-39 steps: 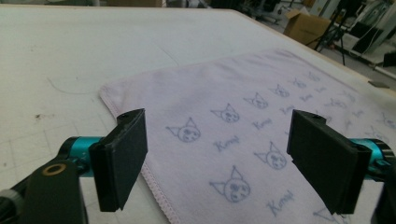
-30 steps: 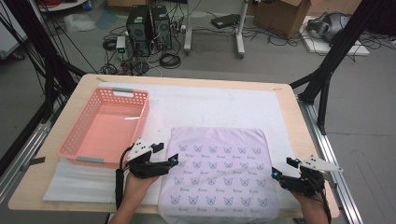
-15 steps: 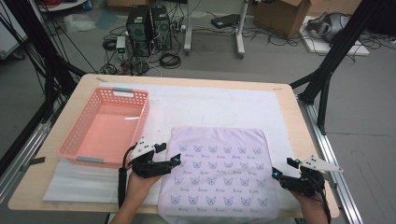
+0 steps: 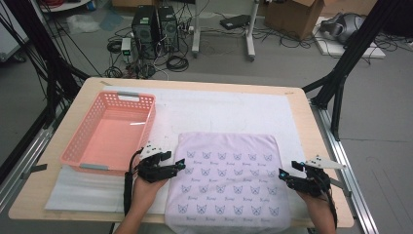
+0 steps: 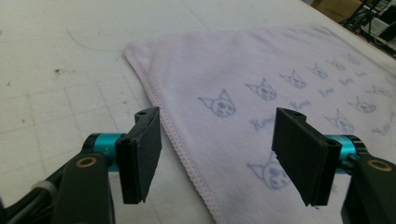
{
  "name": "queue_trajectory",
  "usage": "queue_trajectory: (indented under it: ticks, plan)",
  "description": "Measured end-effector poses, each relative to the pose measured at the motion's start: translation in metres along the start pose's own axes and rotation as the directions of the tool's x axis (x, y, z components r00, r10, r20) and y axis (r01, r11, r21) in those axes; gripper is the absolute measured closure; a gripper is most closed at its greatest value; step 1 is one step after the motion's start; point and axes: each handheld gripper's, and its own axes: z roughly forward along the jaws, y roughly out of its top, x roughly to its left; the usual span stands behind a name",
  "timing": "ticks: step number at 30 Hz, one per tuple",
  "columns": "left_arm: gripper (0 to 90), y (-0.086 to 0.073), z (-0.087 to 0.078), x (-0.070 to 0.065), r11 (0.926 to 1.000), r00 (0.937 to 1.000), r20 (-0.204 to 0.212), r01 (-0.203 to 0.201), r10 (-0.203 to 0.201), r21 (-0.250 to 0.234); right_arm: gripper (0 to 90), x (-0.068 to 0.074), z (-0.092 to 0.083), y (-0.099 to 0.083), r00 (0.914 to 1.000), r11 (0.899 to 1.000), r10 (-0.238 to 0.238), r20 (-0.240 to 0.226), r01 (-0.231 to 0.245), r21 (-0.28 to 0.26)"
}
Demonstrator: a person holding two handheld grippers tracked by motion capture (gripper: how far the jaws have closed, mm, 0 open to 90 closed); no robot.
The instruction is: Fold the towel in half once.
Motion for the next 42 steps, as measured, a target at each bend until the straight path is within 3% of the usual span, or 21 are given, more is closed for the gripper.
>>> queue_trajectory:
  ticks: [5,7,9,10,12,14,15,16,17,19,21,22,24,26,30,33,35,42]
  plan:
    - [38.0,0.006,0.011,0.001,0.9975,0.9996,-0.026,0.007,-0.006,0.07,40.8,-0.004,0.019,0.012,0.9995,0.999,0.022,0.024,-0.023,0.041]
    - [38.7,0.008,0.019,0.0,0.993,0.9992,-0.04,0.007,-0.003,0.118,41.5,-0.005,0.027,0.016,0.9987,0.997,0.028,0.044,-0.031,0.072]
    - [42.4,0.01,0.023,-0.004,0.9902,0.9971,-0.069,-0.024,0.034,0.137,41.7,-0.006,0.033,0.018,0.998,0.995,0.03,0.057,-0.035,0.092]
    - [43.9,0.01,0.024,-0.006,0.989,0.9951,-0.084,-0.039,0.051,0.143,41.9,-0.005,0.036,0.019,0.9977,0.994,0.036,0.058,-0.041,0.104]
    - [56.1,0.009,0.024,-0.009,0.9821,0.9821,-0.14,-0.104,0.126,0.158,45.9,-0.004,0.041,0.02,0.9978,0.991,0.029,0.06,-0.036,0.13]
    - [65.8,0.009,0.024,-0.01,0.9812,0.9777,-0.159,-0.113,0.138,0.156,48.3,0.0,0.044,0.02,0.9964,0.989,-0.014,0.083,0.001,0.146]
    - [72.7,0.009,0.024,-0.009,0.982,0.98,-0.149,-0.108,0.131,0.155,50.9,0.0,0.044,0.021,0.9961,0.989,-0.017,0.087,0.003,0.151]
    - [80.0,0.009,0.024,-0.009,0.9835,0.9845,-0.128,-0.099,0.119,0.151,58.9,0.0,0.044,0.021,0.9963,0.988,-0.018,0.084,0.005,0.153]
    - [85.3,0.009,0.024,-0.009,0.9828,0.9844,-0.128,-0.1,0.121,0.155,72.5,0.0,0.043,0.021,0.998,0.989,-0.008,0.063,-0.002,0.151]
    - [86.7,0.01,0.024,-0.007,0.9853,0.9886,-0.118,-0.075,0.094,0.154,85.4,0.001,0.043,0.022,0.9992,0.987,-0.001,0.039,-0.006,0.16]
    - [87.4,0.011,0.024,-0.004,0.9891,0.9926,-0.114,-0.026,0.042,0.145,86.9,0.003,0.043,0.024,0.9994,0.984,-0.011,0.034,0.005,0.177]
    - [87.5,0.014,0.023,-0.004,0.9891,0.9901,-0.13,-0.034,0.053,0.143,87.4,0.003,0.043,0.025,0.9992,0.984,-0.014,0.038,0.007,0.179]
    - [87.7,0.022,0.022,-0.005,0.9937,0.9894,-0.139,-0.027,0.042,0.109,87.8,-0.001,0.04,0.027,0.9978,0.989,-0.02,0.063,0.011,0.148]
    - [87.7,0.034,0.019,-0.006,0.9982,0.9901,-0.138,-0.014,0.022,0.058,88.0,-0.007,0.036,0.031,0.9969,0.994,0.008,0.078,-0.016,0.11]
    - [87.7,0.06,0.02,-0.007,0.9999,0.9889,-0.149,-0.01,0.011,0.003,88.0,-0.017,0.027,0.042,0.9919,0.999,0.026,0.125,-0.031,0.04]
    - [87.7,0.073,0.023,-0.004,0.9994,0.9883,-0.15,0.022,-0.026,-0.029,87.9,-0.024,0.02,0.053,0.9915,0.998,0.061,0.115,-0.057,-0.031]
    - [87.6,0.073,0.023,-0.003,0.9984,0.9897,-0.137,0.037,-0.042,-0.043,87.7,-0.027,0.019,0.058,0.9922,0.996,0.072,0.102,-0.066,-0.055]
    - [87.1,0.058,0.01,-0.005,0.999,0.9963,-0.081,0.025,-0.027,-0.037,86.7,-0.029,0.009,0.046,0.9956,0.993,0.089,0.031,-0.086,-0.08]
